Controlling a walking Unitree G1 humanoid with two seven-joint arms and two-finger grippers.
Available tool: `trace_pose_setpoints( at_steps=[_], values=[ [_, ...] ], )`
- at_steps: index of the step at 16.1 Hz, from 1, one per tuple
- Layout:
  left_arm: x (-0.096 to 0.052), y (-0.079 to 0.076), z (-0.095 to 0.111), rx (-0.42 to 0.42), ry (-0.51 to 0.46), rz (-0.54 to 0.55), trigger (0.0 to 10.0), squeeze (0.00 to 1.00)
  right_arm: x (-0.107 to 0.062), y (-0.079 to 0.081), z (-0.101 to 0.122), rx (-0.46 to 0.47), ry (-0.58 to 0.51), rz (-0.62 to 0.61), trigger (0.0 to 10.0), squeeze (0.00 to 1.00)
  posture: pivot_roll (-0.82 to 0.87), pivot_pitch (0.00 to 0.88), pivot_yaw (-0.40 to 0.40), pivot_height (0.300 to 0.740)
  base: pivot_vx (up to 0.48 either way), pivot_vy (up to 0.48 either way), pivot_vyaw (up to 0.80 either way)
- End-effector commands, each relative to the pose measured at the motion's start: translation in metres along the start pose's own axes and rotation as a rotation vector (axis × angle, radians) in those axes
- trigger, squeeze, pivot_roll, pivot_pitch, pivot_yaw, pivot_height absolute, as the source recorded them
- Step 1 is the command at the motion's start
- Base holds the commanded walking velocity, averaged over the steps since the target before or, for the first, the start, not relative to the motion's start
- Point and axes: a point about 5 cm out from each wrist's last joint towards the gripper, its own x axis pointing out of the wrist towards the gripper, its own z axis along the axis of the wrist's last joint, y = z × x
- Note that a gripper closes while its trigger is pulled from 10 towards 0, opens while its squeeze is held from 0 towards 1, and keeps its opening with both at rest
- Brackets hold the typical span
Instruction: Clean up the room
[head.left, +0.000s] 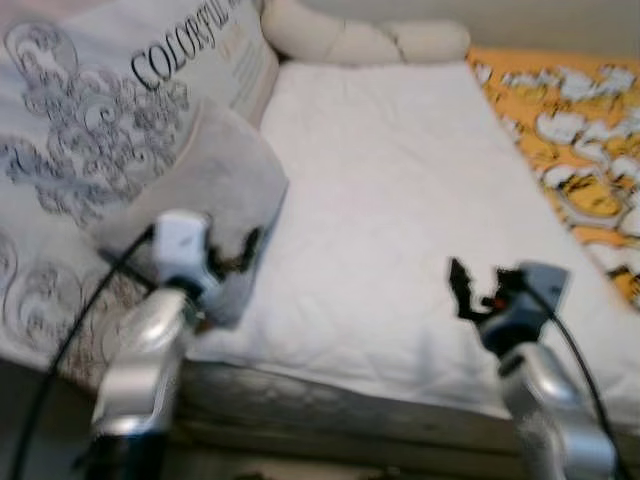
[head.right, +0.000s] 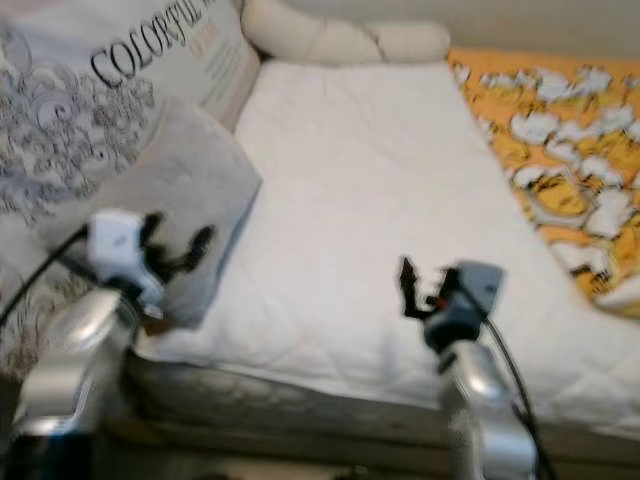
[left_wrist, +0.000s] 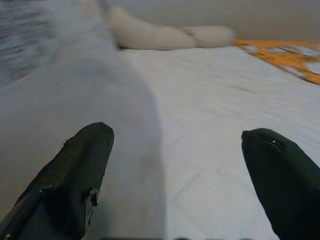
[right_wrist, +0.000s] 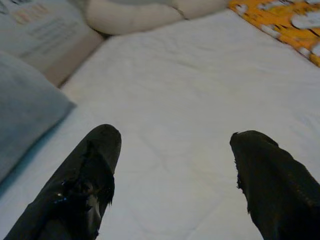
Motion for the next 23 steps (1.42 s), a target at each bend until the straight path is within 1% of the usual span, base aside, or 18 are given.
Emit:
trace_pose_setpoints(
  at_steps=[1,2,4,6,7,10,11,12,14,16,20,23],
  values=[
    [-0.004,0.002,0.004,0.016,-0.005,0.032,10.0,0.89,0.001,-0.001,0.005,0.006,-0.03,-0.015,10.0,0.0,-0.03,0.0,0.01,0.74,0.0,-0.322,0.0],
    [-0.005,0.003,0.004,0.014,0.001,0.041,10.0,0.89,0.002,0.001,0.005,0.013,-0.03,-0.007,10.0,0.0,-0.03,0.0,0.006,0.74,0.0,-0.319,0.0],
    [-0.008,0.004,0.003,-0.003,0.009,0.066,10.0,0.89,0.003,0.004,0.002,-0.005,-0.023,0.007,10.0,0.0,-0.02,0.0,0.002,0.74,0.0,-0.324,0.0],
    [-0.016,0.004,-0.004,0.023,0.031,0.081,10.0,0.89,0.004,0.002,-0.002,-0.023,-0.013,-0.001,10.0,0.0,-0.01,0.0,-0.01,0.74,0.0,-0.322,0.0],
    [-0.019,0.005,-0.005,0.022,0.035,0.095,10.0,0.89,0.006,0.0,-0.002,-0.023,-0.012,-0.006,10.0,0.0,0.0,0.0,-0.024,0.74,0.0,-0.326,0.0],
    [-0.022,0.006,-0.005,0.029,0.048,0.109,10.0,0.88,0.01,-0.001,-0.003,-0.019,-0.008,-0.014,10.0,0.0,0.01,0.0,-0.041,0.74,0.0,-0.336,0.0],
    [-0.022,0.008,-0.011,0.076,0.077,0.113,10.0,0.88,0.013,0.003,-0.005,-0.018,-0.005,-0.018,10.0,0.0,0.01,0.0,-0.04,0.74,0.0,-0.386,0.0],
    [-0.02,0.009,-0.01,0.072,0.078,0.117,10.0,0.87,0.016,0.006,-0.005,-0.021,-0.008,-0.01,10.0,0.0,0.01,0.0,-0.033,0.74,0.0,-0.48,0.0],
    [-0.019,0.01,-0.01,0.061,0.082,0.122,10.0,0.87,0.019,0.006,-0.004,-0.02,-0.014,-0.012,10.0,0.0,0.0,0.0,-0.026,0.74,0.0,-0.48,0.0],
    [-0.018,0.012,-0.01,0.057,0.092,0.134,10.0,0.87,0.021,0.005,-0.001,-0.043,-0.024,-0.013,10.0,0.0,-0.01,0.0,-0.024,0.74,0.0,-0.48,0.0],
    [-0.018,0.01,-0.011,0.059,0.095,0.142,10.0,0.87,0.021,0.007,-0.002,-0.067,-0.006,0.014,10.0,0.0,-0.02,0.0,-0.025,0.74,0.0,-0.48,0.0],
    [-0.019,0.012,-0.011,0.069,0.103,0.149,10.0,0.87,0.019,0.007,-0.005,-0.112,0.001,0.009,10.0,0.0,-0.01,0.0,-0.029,0.74,0.0,-0.48,0.0]
  ],
)
